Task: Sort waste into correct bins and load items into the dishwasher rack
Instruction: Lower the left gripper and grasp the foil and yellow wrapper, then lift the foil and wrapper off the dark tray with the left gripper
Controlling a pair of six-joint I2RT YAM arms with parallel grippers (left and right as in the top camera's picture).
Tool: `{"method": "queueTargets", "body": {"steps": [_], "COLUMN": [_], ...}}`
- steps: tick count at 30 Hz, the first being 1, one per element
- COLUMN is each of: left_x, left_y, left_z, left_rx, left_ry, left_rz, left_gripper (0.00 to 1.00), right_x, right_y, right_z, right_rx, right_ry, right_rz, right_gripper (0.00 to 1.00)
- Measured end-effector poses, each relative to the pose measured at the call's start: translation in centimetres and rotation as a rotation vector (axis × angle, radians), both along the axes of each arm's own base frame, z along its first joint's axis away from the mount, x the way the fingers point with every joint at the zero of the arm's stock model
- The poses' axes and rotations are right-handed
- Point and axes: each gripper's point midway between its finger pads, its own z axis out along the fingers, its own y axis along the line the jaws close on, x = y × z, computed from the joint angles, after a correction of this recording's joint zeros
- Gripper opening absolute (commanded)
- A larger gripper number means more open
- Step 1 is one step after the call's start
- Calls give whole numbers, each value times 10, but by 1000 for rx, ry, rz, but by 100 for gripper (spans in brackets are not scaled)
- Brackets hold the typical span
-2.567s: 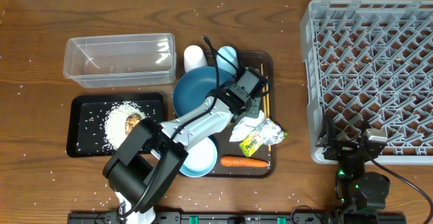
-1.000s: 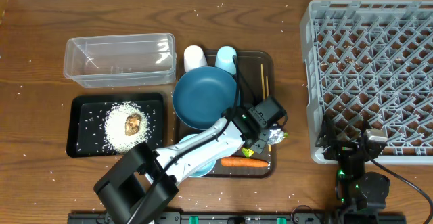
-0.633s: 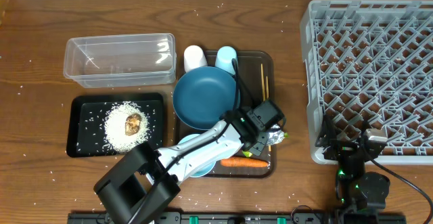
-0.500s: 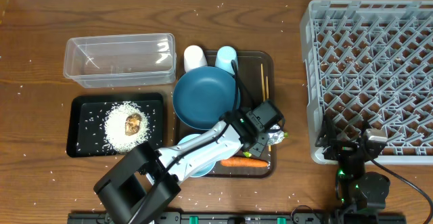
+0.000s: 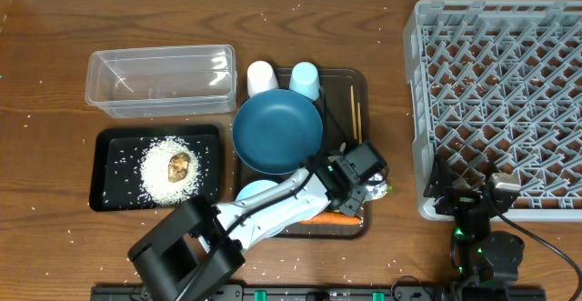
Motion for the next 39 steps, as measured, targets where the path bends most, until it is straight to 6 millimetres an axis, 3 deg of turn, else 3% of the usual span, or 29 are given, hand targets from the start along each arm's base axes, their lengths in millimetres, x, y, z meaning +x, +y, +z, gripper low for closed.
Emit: {"method": "queueTargets", "body": {"steps": [7,13,23,26,35,39], "left_x": [-2,-6,-5,-5,-5,-4], "left_y": [3,7,6,6,6,5], "left_z": [-3,-8,-8,-8,-8,3], "left_rx": [8,20,14,14,14,-12], "left_ry": [6,16,17,17,17,4], "left_rz": [-1,3,17,18,17,28], "left_gripper": [47,40,19,6,6,6], "right_x": [0,0,0,0,0,0], "right_y": [0,0,0,0,0,0], "right_z": [0,0,0,0,0,0], "right_rx": [0,0,0,0,0,0], "right_ry": [0,0,0,0,0,0], "right_rz": [0,0,0,0,0,0], "right_gripper": [99,99,99,99,99,99]}}
